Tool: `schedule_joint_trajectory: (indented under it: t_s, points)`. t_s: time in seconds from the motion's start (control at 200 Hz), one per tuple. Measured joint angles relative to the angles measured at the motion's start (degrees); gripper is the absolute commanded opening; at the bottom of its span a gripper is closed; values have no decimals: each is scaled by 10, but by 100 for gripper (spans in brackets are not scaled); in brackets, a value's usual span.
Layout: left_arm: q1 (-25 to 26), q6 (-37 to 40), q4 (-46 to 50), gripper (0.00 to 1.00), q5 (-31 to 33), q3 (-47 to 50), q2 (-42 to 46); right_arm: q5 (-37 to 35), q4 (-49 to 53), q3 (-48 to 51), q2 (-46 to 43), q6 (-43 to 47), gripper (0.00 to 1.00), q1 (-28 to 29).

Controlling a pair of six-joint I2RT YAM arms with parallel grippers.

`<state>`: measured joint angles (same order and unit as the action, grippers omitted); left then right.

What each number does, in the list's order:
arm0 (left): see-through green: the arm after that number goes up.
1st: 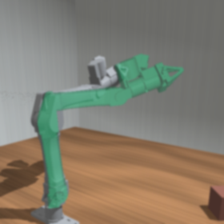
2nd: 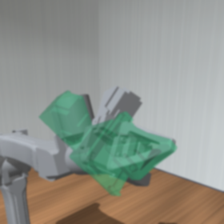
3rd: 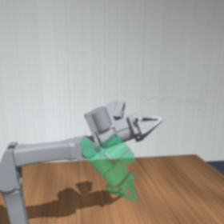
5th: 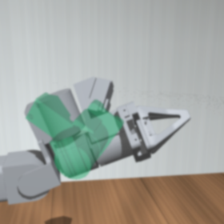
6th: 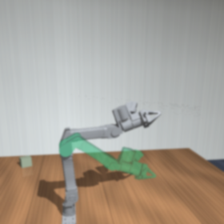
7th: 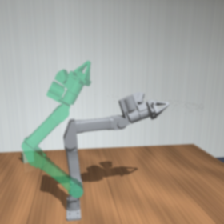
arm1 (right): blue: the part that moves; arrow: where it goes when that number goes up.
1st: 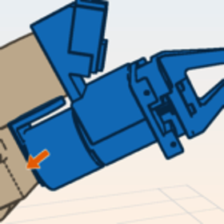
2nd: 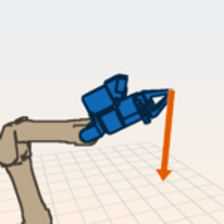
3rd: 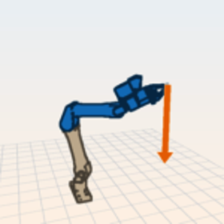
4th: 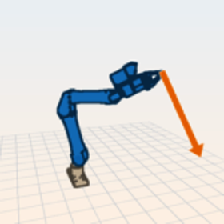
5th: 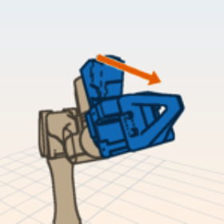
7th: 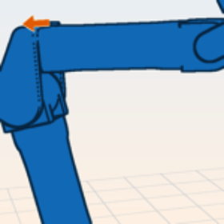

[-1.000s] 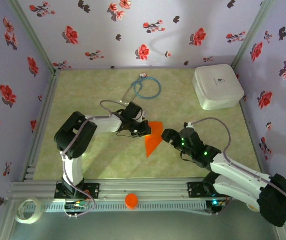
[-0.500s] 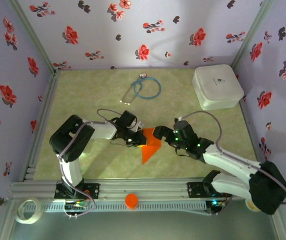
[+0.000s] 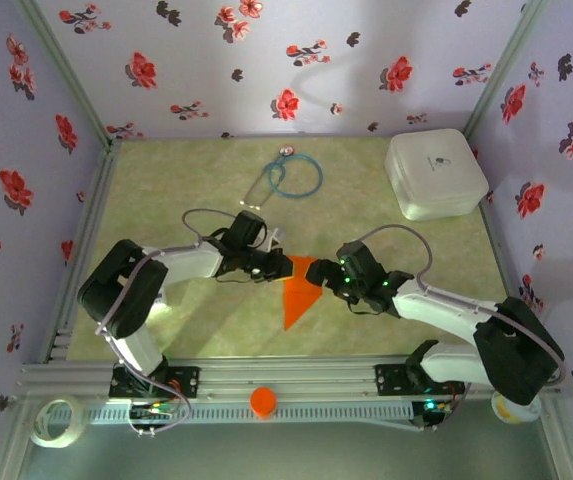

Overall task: Fold a paper plane with a square sheet of paper (pick it up from the middle)
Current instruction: Fold the wing for the fifth time at the center of the table.

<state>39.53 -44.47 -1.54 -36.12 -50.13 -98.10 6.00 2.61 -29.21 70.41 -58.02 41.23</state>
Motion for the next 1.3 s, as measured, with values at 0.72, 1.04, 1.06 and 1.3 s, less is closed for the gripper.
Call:
schedule_joint_trajectory:
  t_s: [0.72,1.04,1.06,1.3]
  points:
    - [-18,-7,-13,5,1,-20,-70,40,-53,0,65,-26,73,-10]
    - [-28,-14,-30,3,-2,-3,-88,78,-87,0,91,-38,70,-28]
    - [-28,-14,-31,3,-2,-3,-88,80,-89,0,92,-39,69,-29]
    - [-29,-16,-40,2,-2,0,-89,110,-130,0,106,-46,65,-38]
